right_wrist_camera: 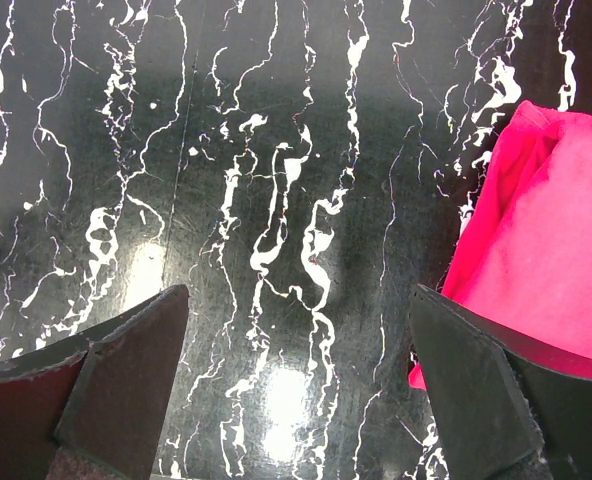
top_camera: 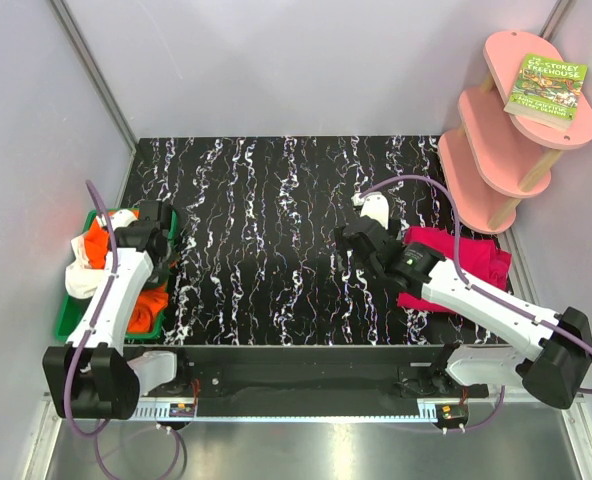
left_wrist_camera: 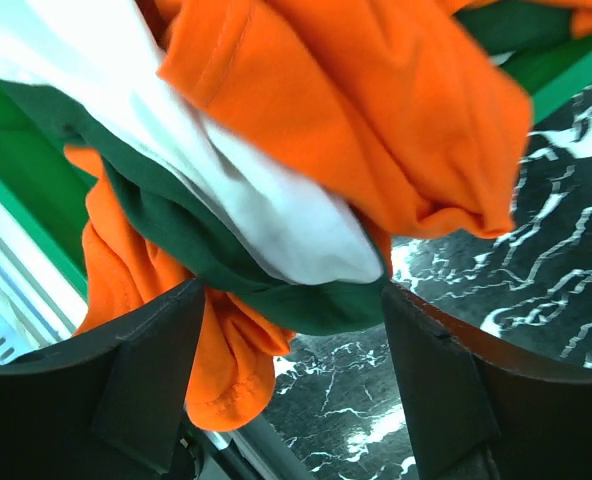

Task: Fold and stack the t-shirts
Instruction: Grab crumpled tshirt from bin with the left arm

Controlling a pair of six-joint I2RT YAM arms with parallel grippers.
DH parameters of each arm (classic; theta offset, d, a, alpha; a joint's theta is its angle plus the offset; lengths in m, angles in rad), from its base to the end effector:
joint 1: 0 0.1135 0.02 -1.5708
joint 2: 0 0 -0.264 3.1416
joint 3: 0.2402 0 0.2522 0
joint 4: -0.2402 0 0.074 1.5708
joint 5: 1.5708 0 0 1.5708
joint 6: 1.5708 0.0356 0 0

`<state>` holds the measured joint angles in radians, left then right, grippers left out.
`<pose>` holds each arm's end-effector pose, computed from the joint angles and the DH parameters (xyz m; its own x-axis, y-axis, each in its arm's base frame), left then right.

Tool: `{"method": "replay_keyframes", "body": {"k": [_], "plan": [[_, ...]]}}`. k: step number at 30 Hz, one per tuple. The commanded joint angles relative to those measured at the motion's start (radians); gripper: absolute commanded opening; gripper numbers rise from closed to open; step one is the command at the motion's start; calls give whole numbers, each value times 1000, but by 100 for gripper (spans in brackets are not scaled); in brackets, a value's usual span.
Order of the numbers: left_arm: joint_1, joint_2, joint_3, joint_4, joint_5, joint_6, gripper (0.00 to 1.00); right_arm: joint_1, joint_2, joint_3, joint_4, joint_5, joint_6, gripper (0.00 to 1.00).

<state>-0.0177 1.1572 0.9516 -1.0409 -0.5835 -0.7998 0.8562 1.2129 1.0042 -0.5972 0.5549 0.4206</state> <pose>0.1993 0.0161 0.2657 -0.5451 -0.5890 -0.5966 -0.7917 0.5957 0.1354 0.1792 0.1779 0.2935 -0.5961 -0.1575 -0.7873 -0.1748 0.9825 -0.0642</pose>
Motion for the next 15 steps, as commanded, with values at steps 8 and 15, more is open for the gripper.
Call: {"method": "replay_keyframes", "body": {"k": [8, 15], "plan": [[18, 81, 23, 87, 19, 30, 75, 0, -7, 4, 23, 0, 24, 98], [50, 125, 4, 119, 60, 33, 63, 0, -1, -4, 25, 19, 23, 99]]}}
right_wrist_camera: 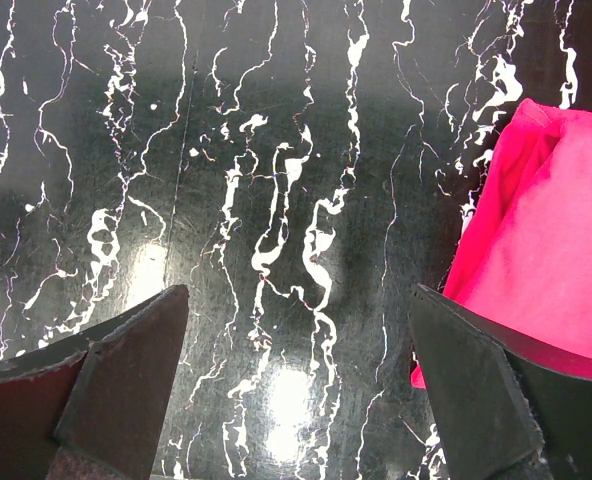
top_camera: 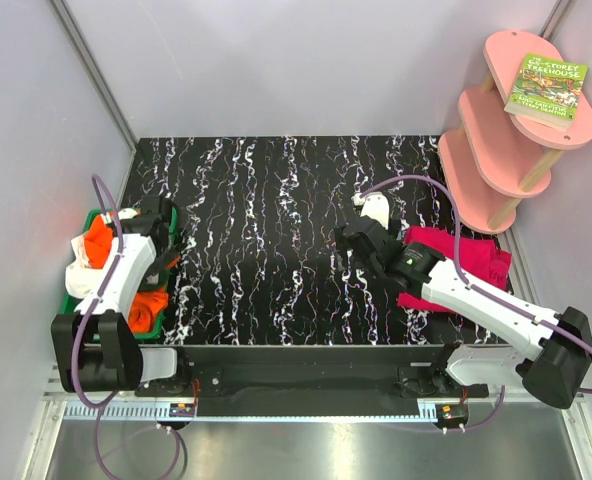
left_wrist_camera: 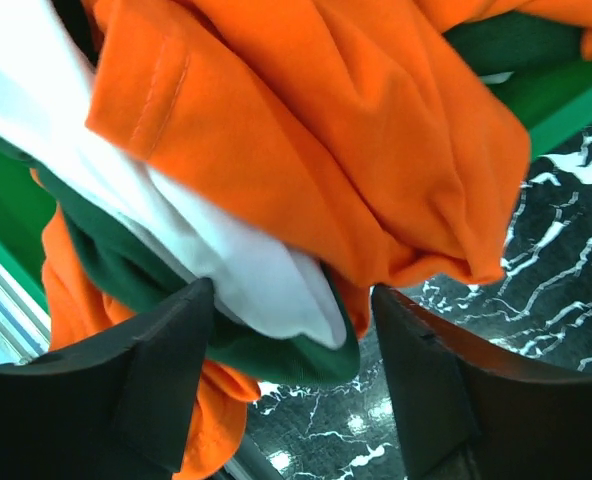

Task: Fold and stack the t-shirts
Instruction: Grab crumpled tshirt from bin with the left arm

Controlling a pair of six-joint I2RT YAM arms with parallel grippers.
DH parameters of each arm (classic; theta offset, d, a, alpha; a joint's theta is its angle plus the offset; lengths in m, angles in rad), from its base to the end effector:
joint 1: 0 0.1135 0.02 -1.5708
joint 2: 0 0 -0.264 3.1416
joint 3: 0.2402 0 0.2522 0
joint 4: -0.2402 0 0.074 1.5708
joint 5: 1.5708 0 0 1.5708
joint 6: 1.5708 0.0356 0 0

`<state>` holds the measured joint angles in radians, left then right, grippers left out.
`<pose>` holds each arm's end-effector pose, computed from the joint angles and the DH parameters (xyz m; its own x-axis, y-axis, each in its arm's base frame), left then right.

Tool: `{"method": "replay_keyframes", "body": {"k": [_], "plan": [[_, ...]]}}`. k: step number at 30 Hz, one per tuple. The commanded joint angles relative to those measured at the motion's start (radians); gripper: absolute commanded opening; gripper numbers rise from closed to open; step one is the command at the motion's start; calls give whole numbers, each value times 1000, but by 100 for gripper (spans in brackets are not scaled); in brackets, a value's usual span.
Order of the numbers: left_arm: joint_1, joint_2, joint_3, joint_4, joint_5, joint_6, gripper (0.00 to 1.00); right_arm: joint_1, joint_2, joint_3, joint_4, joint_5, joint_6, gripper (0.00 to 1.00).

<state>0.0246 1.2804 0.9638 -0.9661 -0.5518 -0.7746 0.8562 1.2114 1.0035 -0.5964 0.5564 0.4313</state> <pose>0.2250 0.0242 0.2472 -0.5663 -0.6097 -0.5546 -0.7918 0.5893 0.1605 0.1790 0.1777 0.2937 -0.5966 -0.1460 -0.7891 -0.1673 0.9843 -0.0556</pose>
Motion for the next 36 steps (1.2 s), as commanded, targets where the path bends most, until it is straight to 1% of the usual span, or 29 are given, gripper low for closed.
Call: {"method": "replay_keyframes", "body": {"k": [1, 2, 4, 6, 7, 9, 10, 11, 12, 14, 17, 24, 28, 30, 31, 32, 33, 34, 36], "plan": [[8, -3, -7, 50, 27, 9, 52, 0, 2, -5, 26, 19, 11, 99], [8, -7, -2, 50, 29, 14, 48, 0, 4, -5, 24, 20, 12, 99], [6, -21, 3, 50, 29, 21, 48, 0, 10, -5, 26, 20, 14, 99], [5, -39, 6, 56, 29, 34, 56, 0, 13, -3, 30, 20, 14, 99], [5, -68, 6, 61, 29, 38, 68, -2, 19, -2, 30, 17, 15, 99], [-3, -110, 6, 76, 29, 63, 77, 0, 25, 0, 32, 13, 20, 99], [-3, -146, 13, 95, 30, 87, 83, 0, 28, 0, 32, 14, 21, 99], [-3, -160, 19, 108, 27, 101, 84, 1, 30, 1, 33, 11, 24, 99], [-3, -170, 29, 118, 26, 113, 85, 0, 34, 3, 33, 7, 24, 99], [-2, -138, 73, 127, 9, 130, 85, 0, 42, 3, 33, 2, 29, 99], [3, -27, 130, 115, 1, 123, 82, 0, 51, 9, 33, -9, 34, 99], [52, 177, 156, 176, 15, 104, 77, 0, 4, 4, 14, -3, 32, 99], [99, 250, 177, 194, 24, 107, 73, -2, -7, -2, -3, 10, 35, 99], [112, 279, 184, 201, 29, 109, 68, 0, -7, -8, -6, 13, 37, 99], [120, 284, 185, 201, 35, 112, 59, 0, -6, -9, -8, 13, 38, 99], [120, 287, 185, 199, 45, 112, 48, 0, -4, -11, -9, 14, 38, 99], [120, 281, 179, 199, 50, 109, 30, 0, -1, -14, -8, 17, 41, 99], [120, 272, 173, 201, 53, 100, 0, 0, 3, -13, -6, 19, 43, 99], [112, 222, 159, 204, 59, 92, 0, 0, 20, -8, -6, 16, 46, 99]]}}
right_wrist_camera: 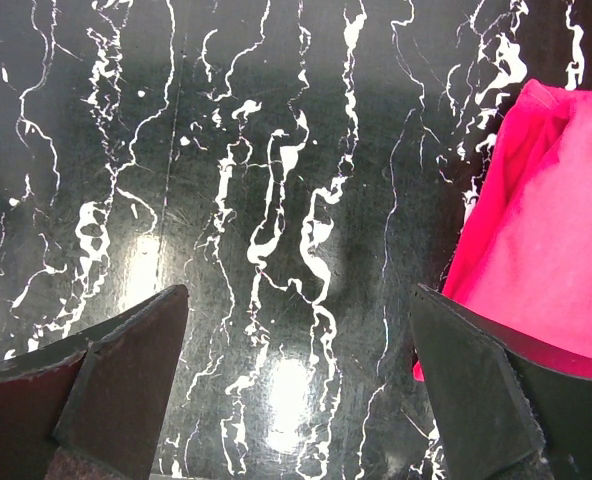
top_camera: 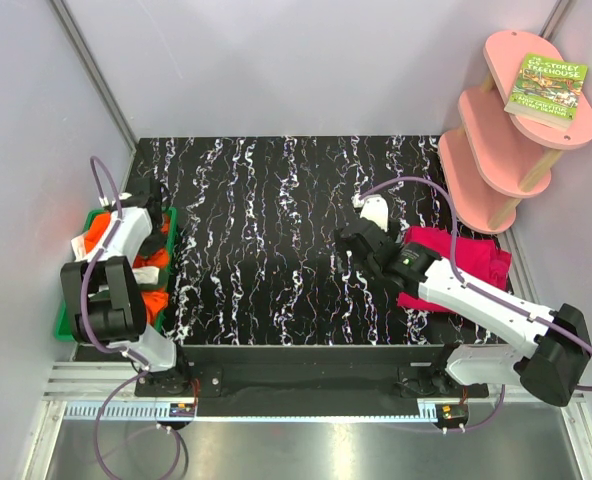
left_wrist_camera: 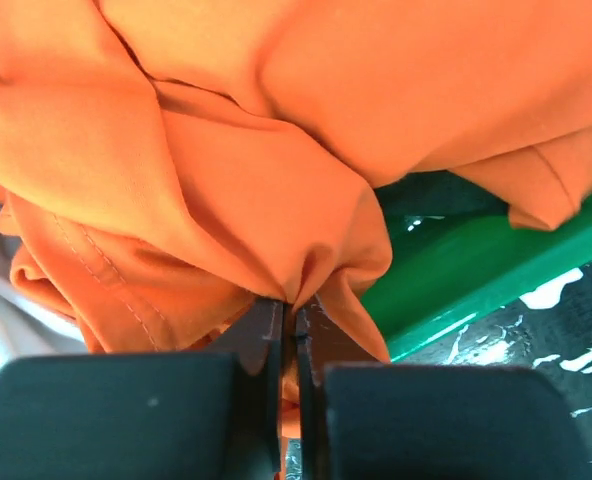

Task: Fold and stack the t-shirts
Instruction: Grab crumpled tshirt from bin with the left arm, then move the tshirt to the center of the board

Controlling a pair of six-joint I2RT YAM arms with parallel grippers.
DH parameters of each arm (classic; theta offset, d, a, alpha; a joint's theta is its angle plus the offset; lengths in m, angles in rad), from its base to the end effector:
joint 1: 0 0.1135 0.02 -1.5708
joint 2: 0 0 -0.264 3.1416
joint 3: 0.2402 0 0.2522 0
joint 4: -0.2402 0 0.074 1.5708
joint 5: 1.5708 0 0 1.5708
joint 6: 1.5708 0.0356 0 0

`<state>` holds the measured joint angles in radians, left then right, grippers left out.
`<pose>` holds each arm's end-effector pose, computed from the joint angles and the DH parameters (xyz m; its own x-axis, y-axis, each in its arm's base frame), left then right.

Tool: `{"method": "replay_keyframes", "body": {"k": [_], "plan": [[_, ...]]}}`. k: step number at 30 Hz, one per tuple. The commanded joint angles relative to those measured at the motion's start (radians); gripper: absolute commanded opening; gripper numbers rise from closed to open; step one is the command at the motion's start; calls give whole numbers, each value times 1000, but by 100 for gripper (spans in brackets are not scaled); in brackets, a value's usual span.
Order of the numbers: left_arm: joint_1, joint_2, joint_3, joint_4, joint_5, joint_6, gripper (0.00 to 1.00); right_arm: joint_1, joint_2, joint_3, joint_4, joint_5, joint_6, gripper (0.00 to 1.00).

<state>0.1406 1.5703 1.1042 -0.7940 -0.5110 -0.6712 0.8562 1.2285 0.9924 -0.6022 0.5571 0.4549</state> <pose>0.2924 0.0590 0.2210 -0.5701 -0.6286 -0.5290 -0.7979 0.5769 0.1745 0.1802 0.1790 0.2857 -0.6176 -0.1428 -0.7734 -0.1537 0.9863 -0.0593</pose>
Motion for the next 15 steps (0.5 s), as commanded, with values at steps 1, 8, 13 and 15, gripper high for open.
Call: {"method": "replay_keyframes", "body": {"k": [1, 8, 13, 15], "plan": [[-31, -93, 20, 30, 16, -5, 0, 0, 8, 6, -1, 14, 22, 99], [-499, -312, 213, -31, -116, 25, 0, 0, 61, 49, 9, 32, 24, 99], [-818, -258, 431, -39, -72, 99, 0, 0, 74, 117, 4, 78, 10, 100], [-903, -183, 526, -57, -76, 149, 0, 0, 66, 150, 1, 93, 2, 100]]}}
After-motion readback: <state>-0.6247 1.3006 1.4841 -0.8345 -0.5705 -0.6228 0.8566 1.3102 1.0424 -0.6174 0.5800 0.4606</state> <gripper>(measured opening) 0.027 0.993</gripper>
